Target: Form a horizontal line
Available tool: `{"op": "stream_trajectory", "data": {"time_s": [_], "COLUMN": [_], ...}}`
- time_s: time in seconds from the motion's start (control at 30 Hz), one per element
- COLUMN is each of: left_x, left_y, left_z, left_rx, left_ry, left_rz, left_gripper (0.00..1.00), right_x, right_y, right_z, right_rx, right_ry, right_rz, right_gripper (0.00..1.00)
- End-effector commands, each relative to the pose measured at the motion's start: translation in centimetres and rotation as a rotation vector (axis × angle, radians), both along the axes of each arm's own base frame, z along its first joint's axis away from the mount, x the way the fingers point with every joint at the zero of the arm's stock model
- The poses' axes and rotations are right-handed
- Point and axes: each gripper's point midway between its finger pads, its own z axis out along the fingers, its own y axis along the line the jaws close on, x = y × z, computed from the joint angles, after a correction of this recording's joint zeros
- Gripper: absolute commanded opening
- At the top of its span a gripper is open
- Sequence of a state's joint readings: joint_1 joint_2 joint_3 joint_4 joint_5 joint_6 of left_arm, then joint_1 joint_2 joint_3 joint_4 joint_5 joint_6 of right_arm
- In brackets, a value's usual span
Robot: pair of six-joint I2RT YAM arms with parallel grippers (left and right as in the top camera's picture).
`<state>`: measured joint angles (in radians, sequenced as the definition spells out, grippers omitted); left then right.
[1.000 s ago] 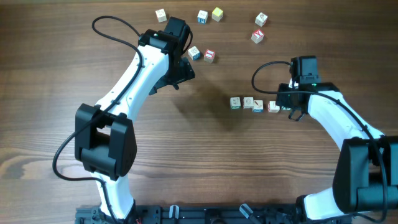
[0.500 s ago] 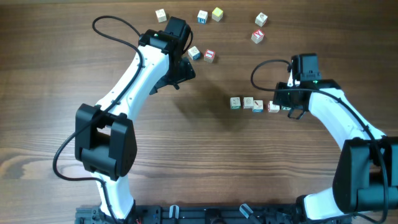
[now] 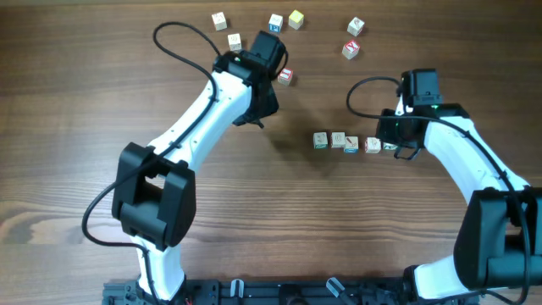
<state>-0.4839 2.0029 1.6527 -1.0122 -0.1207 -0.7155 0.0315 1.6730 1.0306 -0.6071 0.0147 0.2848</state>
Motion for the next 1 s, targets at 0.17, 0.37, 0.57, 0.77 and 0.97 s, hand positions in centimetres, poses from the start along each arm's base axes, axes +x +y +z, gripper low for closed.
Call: {"op": "stream_trajectory", "data": {"time_s": [0.17,0.37,0.57,0.77,0.97], "left_x": [-2.5,-3.4,-3.3,-3.2,-4.1], "left_y": [-1.1,-4.8,-6.6,-7.8,-8.8], "left_z": [-4.0,-6.2,-7.2,-7.7,-10.5], "left_rx": [-0.002,-0.158,-0.231,-0.253,-0.235], "left_ry": [0.050,0.058,0.019,-0.017,0.016], "left_rz": [0.048,-0.009,-0.042,-0.071,-0.098], "left_gripper": [0.04,0.04,0.04,0.04,0.04], "right_x": [0.5,-0.6,-1.3,-2.1,-2.4], "right_y": [-3.9,-7.5,-7.5,-7.0,-6.0], "right_z": [1.4,0.9,-0.9,-2.4,-3.7], "right_rx": [0.027,-0.049,-0.058,-0.035,0.021], "right_ry": [-0.014,0.008,0.016,0.042,0.080], "right_rz": [-0.166,-0.255,-0.257,-0.250,-0.229], "right_gripper": [0.04,0.04,0.04,0.04,0.04]}}
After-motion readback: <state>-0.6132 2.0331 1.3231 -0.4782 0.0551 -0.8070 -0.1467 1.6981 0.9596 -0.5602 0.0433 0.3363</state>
